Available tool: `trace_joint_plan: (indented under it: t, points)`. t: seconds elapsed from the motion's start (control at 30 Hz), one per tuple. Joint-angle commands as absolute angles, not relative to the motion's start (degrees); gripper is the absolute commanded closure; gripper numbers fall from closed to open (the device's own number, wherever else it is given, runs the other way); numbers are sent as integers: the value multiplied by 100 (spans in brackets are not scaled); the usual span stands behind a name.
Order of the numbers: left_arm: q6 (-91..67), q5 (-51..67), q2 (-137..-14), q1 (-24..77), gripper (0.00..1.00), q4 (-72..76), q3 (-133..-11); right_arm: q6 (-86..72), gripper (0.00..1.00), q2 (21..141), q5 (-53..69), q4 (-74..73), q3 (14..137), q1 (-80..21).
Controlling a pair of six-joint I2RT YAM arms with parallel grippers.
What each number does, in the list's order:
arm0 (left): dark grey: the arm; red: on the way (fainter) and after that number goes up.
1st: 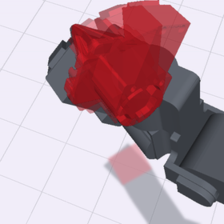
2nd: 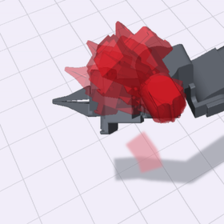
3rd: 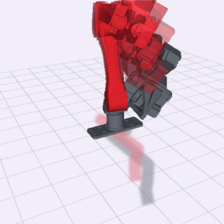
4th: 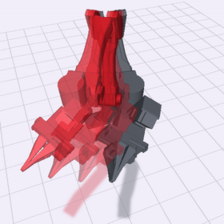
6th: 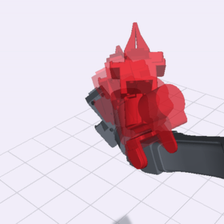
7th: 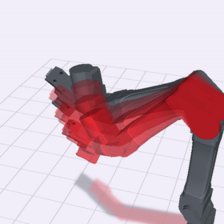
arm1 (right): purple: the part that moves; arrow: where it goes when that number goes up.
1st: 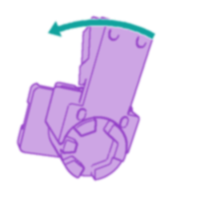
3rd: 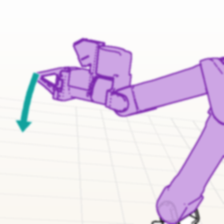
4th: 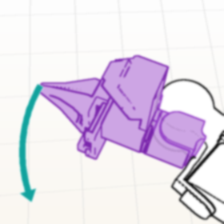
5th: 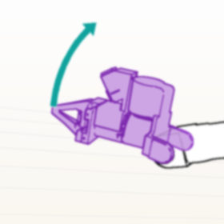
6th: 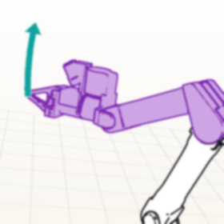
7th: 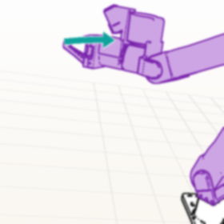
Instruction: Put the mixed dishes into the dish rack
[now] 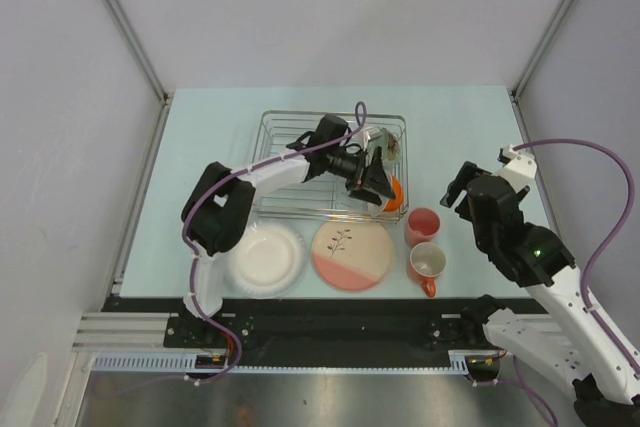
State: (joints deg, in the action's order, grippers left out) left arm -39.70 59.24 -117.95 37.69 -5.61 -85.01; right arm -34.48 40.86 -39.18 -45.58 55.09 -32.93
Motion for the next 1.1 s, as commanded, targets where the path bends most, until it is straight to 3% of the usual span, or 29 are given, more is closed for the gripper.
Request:
trace_joint_plan:
  t: [0.0, 0.1, 0.27, 0.4, 0.47, 0.63, 0.8, 0.87, 1.07]
  points:
    - [-2913, 6240, -11242, 3814, 8, -1562, -9156, -3437, 18, 4131, -4034, -4430, 5766, -3331]
    - [-1937, 6258, -11066, 3806, 0, -2739, -9648, -3437, 17, 4201, -4017, -4368, 5739, -3331]
    - [-64, 5951, -10828, 3701, 0, -5314, -10633, -3445, 17, 4324, -3990, -4289, 5704, -3340]
    - [1746, 4846, -10303, 3551, 0, -7097, -11092, -3463, 17, 4368, -3982, -4254, 5625, -3349]
    - [2465, 3634, -9855, 3568, 2, -7233, -10734, -3454, 17, 4368, -3938, -4193, 5572, -3357]
    - [3444, 1182, -7828, 3507, 1, -6312, -8265, -3446, 18, 4412, -3413, -3816, 5248, -3480]
    - [3866, 1669, -7067, 1965, 2, -6240, -7576, -3226, 20, 4815, -2577, -2929, 4992, -4121]
    - [4209, 2011, -7110, 1157, 3, -6328, -7471, -3111, 20, 5158, -2224, -2725, 5027, -4366]
    - [5378, 2759, -7751, 20, 6, -6961, -6891, -3076, 21, 5388, -2487, -2698, 5256, -4746]
